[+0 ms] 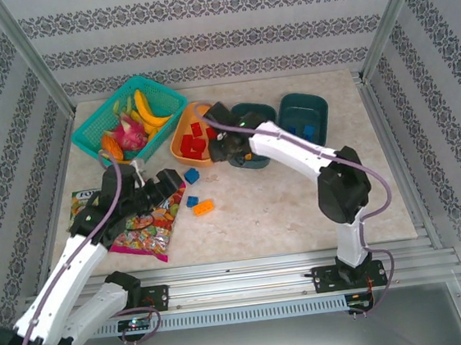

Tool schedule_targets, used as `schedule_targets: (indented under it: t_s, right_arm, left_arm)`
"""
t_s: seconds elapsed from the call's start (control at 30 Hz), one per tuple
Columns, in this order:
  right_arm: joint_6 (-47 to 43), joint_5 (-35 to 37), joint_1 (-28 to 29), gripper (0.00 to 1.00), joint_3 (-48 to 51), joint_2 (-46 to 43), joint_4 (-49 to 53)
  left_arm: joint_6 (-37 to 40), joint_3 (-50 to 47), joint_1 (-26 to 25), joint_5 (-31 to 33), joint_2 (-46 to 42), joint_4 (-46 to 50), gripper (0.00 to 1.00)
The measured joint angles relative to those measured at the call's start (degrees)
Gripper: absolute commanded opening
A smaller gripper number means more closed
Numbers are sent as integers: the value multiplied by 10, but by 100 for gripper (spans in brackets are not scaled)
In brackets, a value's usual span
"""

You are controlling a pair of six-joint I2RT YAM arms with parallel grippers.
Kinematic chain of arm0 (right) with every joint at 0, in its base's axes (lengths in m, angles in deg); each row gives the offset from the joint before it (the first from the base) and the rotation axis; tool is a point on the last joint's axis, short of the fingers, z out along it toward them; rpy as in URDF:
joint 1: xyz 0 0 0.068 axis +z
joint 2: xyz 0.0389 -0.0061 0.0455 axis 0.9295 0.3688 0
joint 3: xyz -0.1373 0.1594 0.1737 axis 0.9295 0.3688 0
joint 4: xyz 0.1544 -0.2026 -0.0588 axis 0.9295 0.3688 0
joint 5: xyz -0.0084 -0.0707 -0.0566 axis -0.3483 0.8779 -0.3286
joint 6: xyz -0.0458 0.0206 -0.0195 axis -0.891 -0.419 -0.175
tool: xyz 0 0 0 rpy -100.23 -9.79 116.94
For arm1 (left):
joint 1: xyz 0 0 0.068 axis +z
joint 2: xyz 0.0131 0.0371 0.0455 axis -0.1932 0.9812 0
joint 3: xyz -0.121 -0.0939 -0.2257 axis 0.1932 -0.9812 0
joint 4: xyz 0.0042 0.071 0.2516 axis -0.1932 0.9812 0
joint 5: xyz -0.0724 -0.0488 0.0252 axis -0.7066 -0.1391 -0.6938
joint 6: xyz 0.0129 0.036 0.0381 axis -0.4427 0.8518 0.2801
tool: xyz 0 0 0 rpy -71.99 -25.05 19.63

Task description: Sort the legos into containers by color

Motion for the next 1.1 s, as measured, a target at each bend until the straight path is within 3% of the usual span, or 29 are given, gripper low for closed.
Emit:
schedule_targets:
  t_s: [0.13, 0.3, 0.57, 0.83, 1.1]
  right_arm:
    - [0, 0, -66, 36, -32, 29, 1]
    - [-1, -5, -129, 36, -129, 130, 8]
    - [-5, -21, -187, 38, -292, 277, 35]
    - [-7, -48, -210, 63, -396, 353, 80]
    - [-5, -55, -196, 66, -395, 334, 93]
  left_arm:
    - [9, 32, 0, -12, 79, -37, 88]
    - [20, 87, 0, -22, 170, -85, 88]
    - [43, 174, -1, -34, 315, -140, 88]
    - [56, 247, -1, -39, 409, -156, 88]
    - [63, 260, -1, -33, 416, -153, 87]
